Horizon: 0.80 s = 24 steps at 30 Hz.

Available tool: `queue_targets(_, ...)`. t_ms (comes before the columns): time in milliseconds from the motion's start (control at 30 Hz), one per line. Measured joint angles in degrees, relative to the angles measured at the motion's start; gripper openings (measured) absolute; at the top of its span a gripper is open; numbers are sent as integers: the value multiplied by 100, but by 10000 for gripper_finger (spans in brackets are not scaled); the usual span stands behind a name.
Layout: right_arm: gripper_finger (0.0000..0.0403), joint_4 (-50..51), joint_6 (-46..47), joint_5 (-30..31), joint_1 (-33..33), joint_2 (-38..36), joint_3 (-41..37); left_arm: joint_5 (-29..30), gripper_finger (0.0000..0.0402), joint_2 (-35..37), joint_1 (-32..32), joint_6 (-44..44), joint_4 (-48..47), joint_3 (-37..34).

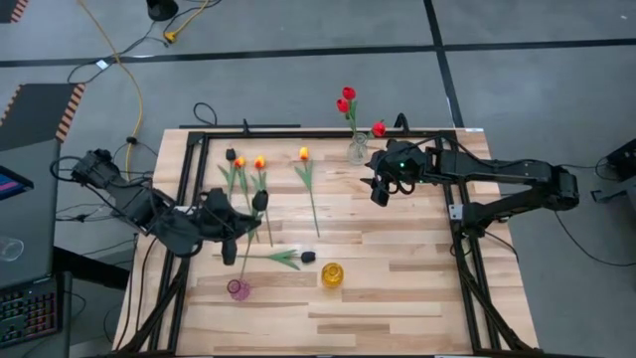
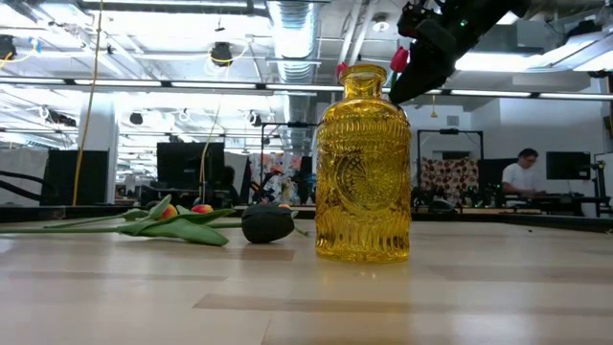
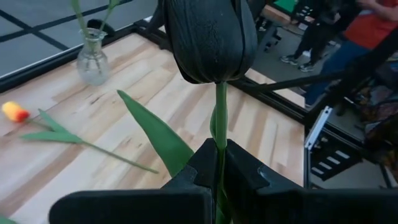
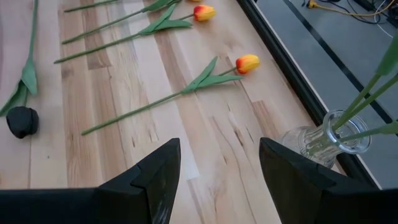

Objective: Sort flowers into vase by color
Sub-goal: Put the middle black flower into the purple vase

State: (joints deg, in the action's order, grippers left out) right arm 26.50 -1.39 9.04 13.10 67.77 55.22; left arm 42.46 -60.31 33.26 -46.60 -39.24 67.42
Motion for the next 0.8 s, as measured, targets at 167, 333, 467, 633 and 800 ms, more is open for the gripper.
queue_targets(167,246,-1,0,0,0,0,0,-2,4,85,165,23,19,0)
queue_targets(333,246,0,0,0,0,0,0,17,4,125,321,26,13,0)
queue_targets(467,246,0,0,0,0,0,0,40,4,70,440,27,-108,0)
queue_targets(633,246,-1,0,0,0,0,0,356,4,-69,607,61,-221,2)
queue_targets(800,246,1,0,0,0,0,0,644,4,-248,832,116,-226,2)
